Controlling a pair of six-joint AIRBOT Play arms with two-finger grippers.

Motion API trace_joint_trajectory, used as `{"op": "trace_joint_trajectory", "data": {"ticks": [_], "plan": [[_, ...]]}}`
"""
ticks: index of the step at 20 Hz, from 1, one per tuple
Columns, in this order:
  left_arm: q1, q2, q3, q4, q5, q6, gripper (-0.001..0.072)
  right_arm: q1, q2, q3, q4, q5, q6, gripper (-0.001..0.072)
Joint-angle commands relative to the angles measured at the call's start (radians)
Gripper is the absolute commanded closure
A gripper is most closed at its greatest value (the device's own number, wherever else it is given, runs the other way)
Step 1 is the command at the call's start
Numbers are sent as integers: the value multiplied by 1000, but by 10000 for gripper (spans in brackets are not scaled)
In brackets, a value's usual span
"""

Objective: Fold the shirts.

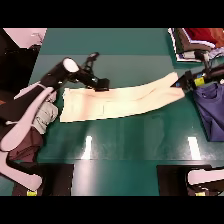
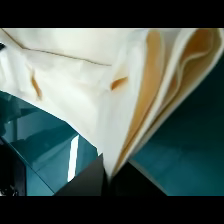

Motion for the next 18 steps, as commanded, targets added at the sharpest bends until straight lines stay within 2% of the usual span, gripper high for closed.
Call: {"op": "trace_joint_trajectory", "data": {"ticks": [1,7,12,18], "plan": [[-100,-131,97,-2,-11,-8,680,76,67,126,19,-8,76,701],[-182,-232,168,-50,5,-27,680,216,74,333,19,-10,141,702],[-193,-232,168,-51,11,-20,680,286,74,376,18,-17,141,701],[-77,-135,172,-9,-40,-20,681,365,74,373,14,-58,106,702]]}}
